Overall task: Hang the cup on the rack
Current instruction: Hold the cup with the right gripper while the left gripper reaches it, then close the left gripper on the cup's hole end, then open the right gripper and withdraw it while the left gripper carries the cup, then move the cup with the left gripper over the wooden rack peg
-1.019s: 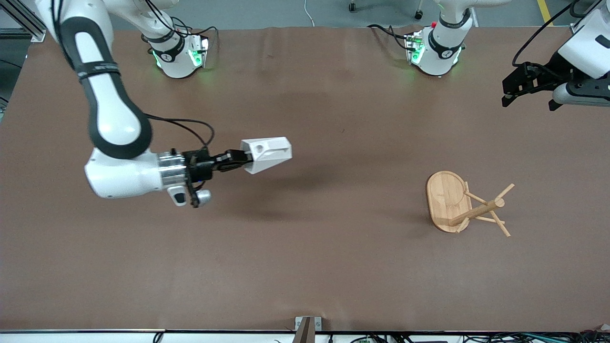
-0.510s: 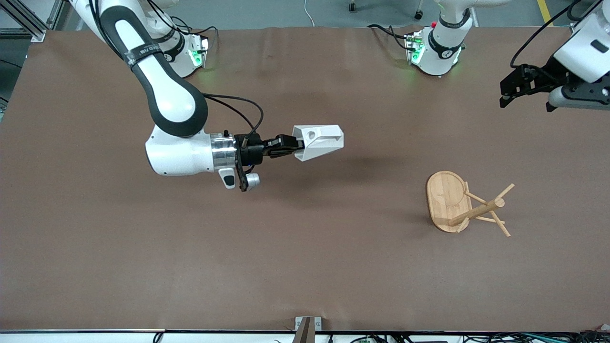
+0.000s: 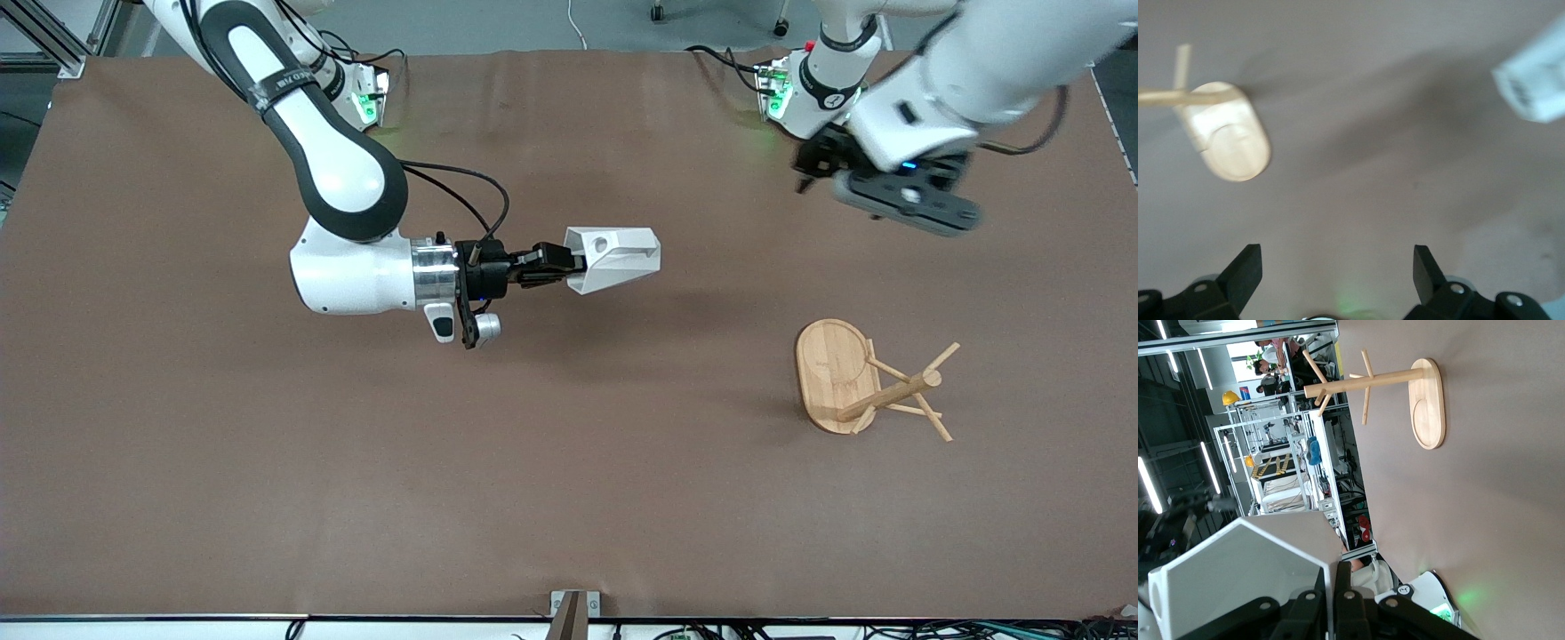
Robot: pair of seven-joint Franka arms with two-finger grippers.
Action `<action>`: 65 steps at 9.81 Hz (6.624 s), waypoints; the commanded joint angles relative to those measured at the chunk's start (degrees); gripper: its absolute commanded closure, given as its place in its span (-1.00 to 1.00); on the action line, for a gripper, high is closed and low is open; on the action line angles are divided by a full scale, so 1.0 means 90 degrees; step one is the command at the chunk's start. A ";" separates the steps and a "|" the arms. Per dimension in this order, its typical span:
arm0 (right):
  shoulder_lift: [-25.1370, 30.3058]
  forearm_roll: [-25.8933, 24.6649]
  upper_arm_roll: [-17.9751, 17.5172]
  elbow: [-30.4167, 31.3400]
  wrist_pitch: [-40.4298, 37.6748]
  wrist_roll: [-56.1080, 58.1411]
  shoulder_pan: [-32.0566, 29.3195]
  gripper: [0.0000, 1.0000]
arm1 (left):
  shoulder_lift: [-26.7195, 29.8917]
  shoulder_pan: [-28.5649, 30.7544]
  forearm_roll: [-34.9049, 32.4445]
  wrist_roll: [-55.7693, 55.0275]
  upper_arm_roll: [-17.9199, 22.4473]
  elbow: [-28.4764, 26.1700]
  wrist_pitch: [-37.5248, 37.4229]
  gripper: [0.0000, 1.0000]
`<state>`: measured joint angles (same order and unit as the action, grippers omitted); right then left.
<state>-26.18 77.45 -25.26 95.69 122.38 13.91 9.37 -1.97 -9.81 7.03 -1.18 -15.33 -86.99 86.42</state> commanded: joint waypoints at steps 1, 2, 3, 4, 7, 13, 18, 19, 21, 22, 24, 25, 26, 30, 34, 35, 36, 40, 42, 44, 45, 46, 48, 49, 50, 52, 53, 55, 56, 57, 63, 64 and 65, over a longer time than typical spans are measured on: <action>0.0096 0.0174 -0.0054 0.0080 0.0094 -0.0042 -0.0006 0.99 | -0.0192 -0.0305 0.0098 0.0363 -0.0472 -0.0002 0.0464 -1.00; 0.0096 0.0174 -0.0054 0.0080 0.0094 -0.0042 -0.0006 0.99 | -0.0259 -0.0306 0.0378 0.0636 -0.0561 -0.0002 0.0747 -1.00; 0.0096 0.0174 -0.0054 0.0080 0.0104 -0.0042 0.0023 0.99 | -0.0347 -0.0306 0.0952 0.1171 -0.0582 -0.0031 0.1146 -1.00; 0.0096 0.0174 -0.0064 0.0080 0.0104 -0.0042 0.0023 0.99 | -0.0541 -0.0383 0.1373 0.1563 -0.0669 -0.0012 0.1585 -1.00; 0.0096 0.0183 -0.0074 0.0070 0.0104 -0.0042 0.0023 0.99 | -0.0883 -0.0394 0.1416 0.3171 -0.0679 -0.0012 0.2193 -1.00; 0.0116 0.0213 -0.0200 0.0061 0.0162 -0.0042 0.0013 0.99 | -0.1441 -0.0472 0.1368 0.3803 -0.0699 -0.0012 0.2868 -1.00; 0.0184 0.0213 -0.0318 -0.0056 0.0455 -0.0042 0.0013 0.99 | -0.1657 -0.0560 0.1338 0.4008 -0.0689 -0.0061 0.3005 -0.87; 0.0194 0.0213 -0.0318 -0.0057 0.0465 -0.0042 0.0013 0.99 | -0.1666 -0.0560 0.1338 0.4037 -0.0689 -0.0090 0.3005 -0.21; 0.0243 0.0213 -0.0318 -0.0057 0.0475 -0.0071 0.0013 0.98 | -0.1666 -0.0589 0.1338 0.4038 -0.0689 -0.0100 0.2986 0.80; 0.0262 0.0213 -0.0318 -0.0057 0.0475 -0.0148 0.0013 0.98 | -0.1657 -0.0589 0.1338 0.4009 -0.0689 -0.0100 0.2957 0.97; 0.0272 0.0213 -0.0318 -0.0057 0.0475 -0.0266 0.0023 0.96 | -0.1647 -0.0551 0.1338 0.3853 -0.0689 -0.0109 0.2879 0.98; 0.0263 0.0213 -0.0318 -0.0057 0.0436 -0.0324 0.0013 0.66 | -0.1637 -0.0512 0.1338 0.3852 -0.0689 -0.0100 0.2743 0.98; 0.0282 0.0193 -0.0299 -0.0028 0.0475 -0.0354 0.0013 -0.93 | -0.1637 -0.0482 0.1329 0.3871 -0.0680 -0.0109 0.2664 0.99; 0.0418 -0.1450 -0.0211 0.0041 0.0446 -0.0577 -0.0404 -1.00 | -0.1627 -0.0375 0.1338 0.3852 -0.0641 -0.0100 0.2634 0.99; 0.0916 -0.5908 0.0723 0.0032 -0.0282 -0.2869 -0.0660 -1.00 | -0.1424 -0.0307 0.1319 0.2340 -0.0582 -0.0198 0.2557 0.99; 0.1062 -0.6616 0.1230 0.0031 -0.0712 -0.2932 -0.0661 -1.00 | -0.1364 -0.0306 0.1125 0.1314 -0.0582 -0.0130 0.2469 0.99; 0.1247 -0.7039 0.1708 0.0031 -0.0977 -0.2884 -0.0661 -1.00 | -0.1364 -0.0267 0.0688 0.0685 -0.0591 0.0064 0.2439 0.99; 0.2037 -0.9357 0.2991 -0.0153 -0.1194 -0.2777 -0.0660 -1.00 | -0.1364 0.0006 0.0606 -0.0463 -0.0592 -0.0177 0.2195 0.99; 0.2642 -0.9300 0.3265 -0.0232 -0.2156 -0.2532 -0.0670 -1.00 | -0.1296 0.0317 0.0596 -0.0339 -0.0592 -0.0518 0.2234 0.99; 0.3112 -0.9067 0.3199 -0.0426 -0.2968 -0.2542 -0.0932 -1.00 | -0.0829 0.0416 0.0528 0.0244 -0.0340 -0.1442 0.2738 0.99; 0.3133 -0.8765 0.3246 -0.0863 -0.3494 -0.2522 -0.0973 -1.00 | -0.0643 0.0436 0.0537 0.0713 -0.0183 -0.1911 0.2974 0.99; 0.3076 -0.8743 0.3246 -0.1360 -0.3983 -0.2513 -0.1079 -1.00 | -0.0515 0.0668 0.0528 0.1114 -0.0046 -0.2274 0.3189 0.99; 0.3075 -0.8791 0.3227 -0.1414 -0.4319 -0.2464 -0.1061 -1.00 | -0.0592 0.1011 0.0567 0.1888 0.0082 -0.2404 0.3337 0.99; 0.3075 -0.8791 0.3227 -0.1404 -0.4330 -0.2464 -0.1032 -1.00 | -0.0621 0.1022 0.0605 0.1909 0.0160 -0.2443 0.3337 0.99; 0.3075 -0.8791 0.3217 -0.1404 -0.4378 -0.2464 -0.1032 -1.00 | -0.0718 0.1070 0.0606 0.1928 0.0180 -0.2473 0.3337 0.99; 0.3075 -0.8762 0.3217 -0.1404 -0.4369 -0.2493 -0.1022 -1.00 | -0.0962 0.1071 0.0674 0.2064 0.0190 -0.2395 0.3376 0.99; 0.3075 -0.8743 0.3217 -0.1404 -0.4369 -0.2493 -0.1032 -1.00 | -0.1079 0.1129 0.0665 0.2094 0.0190 -0.2317 0.3415 0.99; 0.3075 -0.8742 0.3217 -0.1404 -0.4388 -0.2561 -0.1032 -1.00 | -0.1236 0.1295 0.0664 0.2153 0.0190 -0.2181 0.3425 0.99; 0.3075 -0.8742 0.3217 -0.1395 -0.4437 -0.2523 -0.1032 -1.00 | -0.1353 0.1295 0.0645 0.2153 0.0190 -0.2083 0.3425 0.99; 0.3075 -0.8742 0.3217 -0.1394 -0.4437 -0.2522 -0.1041 -1.00 | -0.1451 0.1295 0.0616 0.2153 0.0199 -0.2005 0.3425 0.99; 0.3075 -0.8742 0.3227 -0.1394 -0.4427 -0.2503 -0.1051 -1.00 | -0.1724 0.1286 0.0625 0.2192 0.0559 -0.1565 0.3425 0.99; 0.3075 -0.8742 0.3227 -0.1394 -0.4427 -0.2503 -0.1061 -1.00 | -0.1744 0.1257 0.0645 0.2424 0.0648 -0.1545 0.3425 0.99; 0.3075 -0.8742 0.3227 -0.1394 -0.4427 -0.2503 -0.1061 -1.00 | -0.1773 0.1266 0.0655 0.2523 0.0658 -0.1555 0.3425 0.99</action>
<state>1.57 -2.11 4.16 83.72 83.13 -8.79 0.62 -15.71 1.88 12.53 19.60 -9.87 -101.55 116.86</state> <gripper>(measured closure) 0.000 0.216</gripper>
